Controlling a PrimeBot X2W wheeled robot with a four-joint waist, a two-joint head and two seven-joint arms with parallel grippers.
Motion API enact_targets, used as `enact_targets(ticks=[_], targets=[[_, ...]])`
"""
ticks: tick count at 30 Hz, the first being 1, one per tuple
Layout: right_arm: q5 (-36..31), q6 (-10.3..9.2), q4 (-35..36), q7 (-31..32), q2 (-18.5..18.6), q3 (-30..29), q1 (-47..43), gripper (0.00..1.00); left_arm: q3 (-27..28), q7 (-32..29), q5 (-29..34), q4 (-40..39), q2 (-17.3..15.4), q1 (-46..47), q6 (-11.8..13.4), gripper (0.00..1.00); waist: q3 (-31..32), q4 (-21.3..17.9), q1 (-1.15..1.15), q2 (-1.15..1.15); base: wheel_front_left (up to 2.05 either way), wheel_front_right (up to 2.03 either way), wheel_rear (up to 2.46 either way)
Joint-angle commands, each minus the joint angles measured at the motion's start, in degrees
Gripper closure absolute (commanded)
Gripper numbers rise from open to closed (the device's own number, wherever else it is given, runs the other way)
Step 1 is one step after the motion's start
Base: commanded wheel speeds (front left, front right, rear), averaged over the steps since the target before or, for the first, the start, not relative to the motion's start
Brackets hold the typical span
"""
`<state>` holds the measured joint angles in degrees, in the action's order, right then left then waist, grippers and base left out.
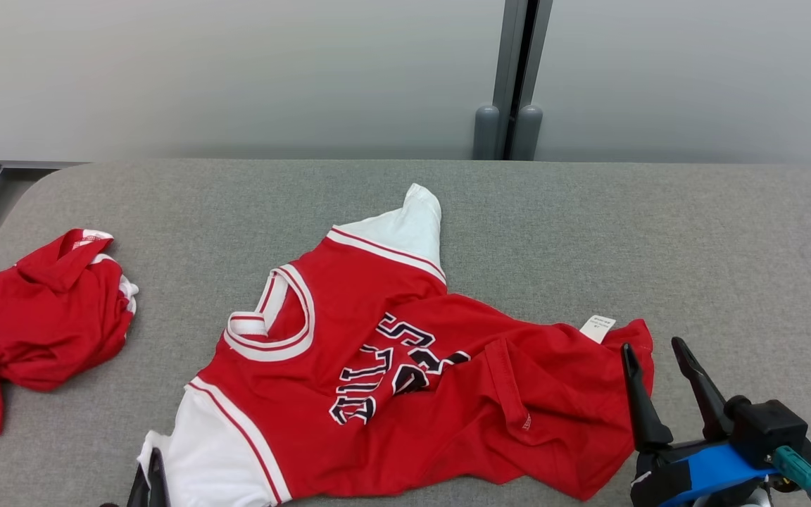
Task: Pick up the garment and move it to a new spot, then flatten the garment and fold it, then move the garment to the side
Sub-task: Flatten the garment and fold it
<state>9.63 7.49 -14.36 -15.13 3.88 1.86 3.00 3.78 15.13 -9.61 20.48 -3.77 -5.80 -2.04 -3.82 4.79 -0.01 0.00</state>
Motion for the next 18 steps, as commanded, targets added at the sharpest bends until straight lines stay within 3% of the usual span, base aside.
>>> enact_targets(ticks=[1, 5, 6, 7, 8, 18], targets=[[-0.2, 0.01, -0.2, 0.0, -0.2, 0.0, -0.8, 0.00, 0.5, 0.0, -0.5, -0.6, 0.2, -1.6, 0.6, 1.00, 0.1, 0.0, 0.01, 0.00, 0.00, 0.00, 0.00], [0.1, 0.01, -0.5, 0.0, -0.2, 0.1, -1.0, 0.00, 0.7, 0.0, -1.2, 0.4, 0.5, -3.5, 0.6, 1.00, 0.3, -0.2, 0.01, 0.00, 0.00, 0.00, 0.00], [0.1, 0.01, -0.6, 0.0, -0.2, 0.2, -1.0, 0.00, 0.6, 0.0, -1.3, 0.4, 0.6, -3.8, 0.9, 0.79, 0.4, -0.3, 0.01, 0.00, 0.00, 0.00, 0.00], [0.2, 0.01, -0.6, 0.0, -0.1, 0.2, -1.1, 0.00, 0.8, 0.0, -1.6, 0.2, 0.6, -3.9, 1.0, 0.45, 0.4, -0.5, 0.01, 0.00, 0.00, 0.00, 0.00], [0.2, 0.01, -0.7, 0.0, -0.1, 0.1, -1.1, 0.00, 1.2, 0.0, -1.5, -0.3, 0.5, -3.9, 1.2, 0.00, 0.4, -0.6, 0.01, 0.00, 0.00, 0.00, 0.00], [-0.1, 0.01, -1.0, 0.0, 0.1, 0.2, -1.5, 0.00, 2.1, 0.0, 1.7, -11.3, 0.8, -1.5, 0.0, 0.00, 1.5, -1.4, 0.01, 0.00, 0.00, 0.00, 0.00]])
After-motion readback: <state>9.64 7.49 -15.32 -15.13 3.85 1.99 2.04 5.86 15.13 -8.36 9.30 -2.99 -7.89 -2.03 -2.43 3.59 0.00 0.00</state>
